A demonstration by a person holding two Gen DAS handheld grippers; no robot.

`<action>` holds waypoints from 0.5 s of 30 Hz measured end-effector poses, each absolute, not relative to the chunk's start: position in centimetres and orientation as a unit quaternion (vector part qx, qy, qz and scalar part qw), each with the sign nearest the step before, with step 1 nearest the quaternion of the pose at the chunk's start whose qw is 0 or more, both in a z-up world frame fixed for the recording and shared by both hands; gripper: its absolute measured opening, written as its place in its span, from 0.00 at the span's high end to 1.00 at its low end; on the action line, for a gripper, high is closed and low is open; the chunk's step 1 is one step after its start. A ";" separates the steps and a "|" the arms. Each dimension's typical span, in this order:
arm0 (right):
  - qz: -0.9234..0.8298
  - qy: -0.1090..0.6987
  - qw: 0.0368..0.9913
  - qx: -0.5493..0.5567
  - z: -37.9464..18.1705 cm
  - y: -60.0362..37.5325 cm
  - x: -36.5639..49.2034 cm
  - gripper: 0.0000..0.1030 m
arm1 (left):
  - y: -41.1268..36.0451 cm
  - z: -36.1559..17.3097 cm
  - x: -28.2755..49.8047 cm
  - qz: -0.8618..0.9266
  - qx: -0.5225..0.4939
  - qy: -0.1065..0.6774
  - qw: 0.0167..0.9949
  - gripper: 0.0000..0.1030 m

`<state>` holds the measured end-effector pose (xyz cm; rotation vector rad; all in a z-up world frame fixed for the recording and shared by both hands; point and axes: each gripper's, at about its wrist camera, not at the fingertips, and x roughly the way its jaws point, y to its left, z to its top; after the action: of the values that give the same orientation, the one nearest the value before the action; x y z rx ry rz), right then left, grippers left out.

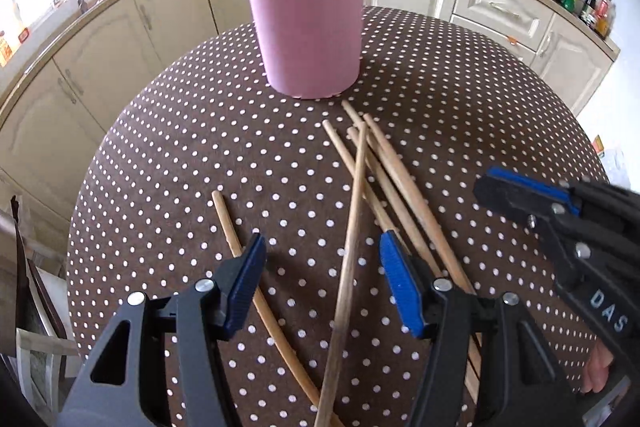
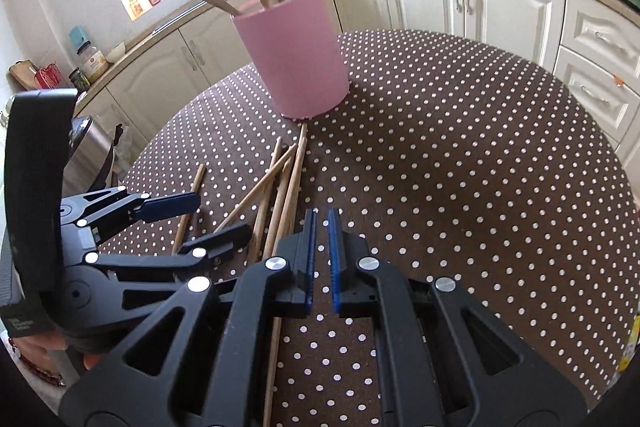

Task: Organize utensils
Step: 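Close the left tool on a chopstick while the right tool grasps another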

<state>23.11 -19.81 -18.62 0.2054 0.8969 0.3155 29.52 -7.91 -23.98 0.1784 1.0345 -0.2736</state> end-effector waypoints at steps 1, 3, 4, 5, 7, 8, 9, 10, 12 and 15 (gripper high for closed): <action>0.154 0.434 0.882 0.101 -18.8 -19.8 23.2 0.93 | -7.9 -24.0 29.8 -0.130 0.080 0.493 0.856 0.43; 0.157 0.437 0.880 0.103 -18.9 -19.6 23.5 0.93 | -8.0 -24.2 30.2 -0.128 0.080 0.492 0.857 0.52; 0.159 0.438 0.879 0.105 -18.9 -19.5 23.6 0.93 | -8.1 -24.2 30.4 -0.128 0.082 0.490 0.859 0.56; 0.160 0.440 0.877 0.107 -19.0 -19.4 23.8 0.93 | -8.2 -24.3 30.5 -0.130 0.081 0.489 0.859 0.66; 0.159 0.443 0.875 0.110 -19.0 -19.3 24.3 0.93 | -8.3 -24.3 31.2 -0.130 0.074 0.490 0.858 0.84; 0.159 0.447 0.873 0.112 -19.2 -19.1 24.6 0.93 | -8.1 -24.3 31.4 -0.130 0.067 0.492 0.858 0.94; 0.161 0.449 0.871 0.113 -19.2 -19.0 24.9 0.93 | -7.7 -24.0 31.6 -0.131 0.059 0.494 0.858 0.94; 0.162 0.452 0.869 0.115 -19.3 -18.8 25.2 0.93 | -7.3 -24.0 31.8 -0.131 0.047 0.494 0.858 0.94; 0.164 0.457 0.867 0.115 -19.5 -18.4 25.6 0.93 | -6.7 -23.8 32.1 -0.126 0.045 0.492 0.860 0.94; 0.165 0.464 0.863 0.115 -19.9 -18.0 26.2 0.80 | -6.1 -23.7 32.4 -0.127 0.041 0.490 0.861 0.94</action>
<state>26.23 -17.95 -19.92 0.2401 0.9728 0.3463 32.39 -6.10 -23.66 0.0855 1.0282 -0.2658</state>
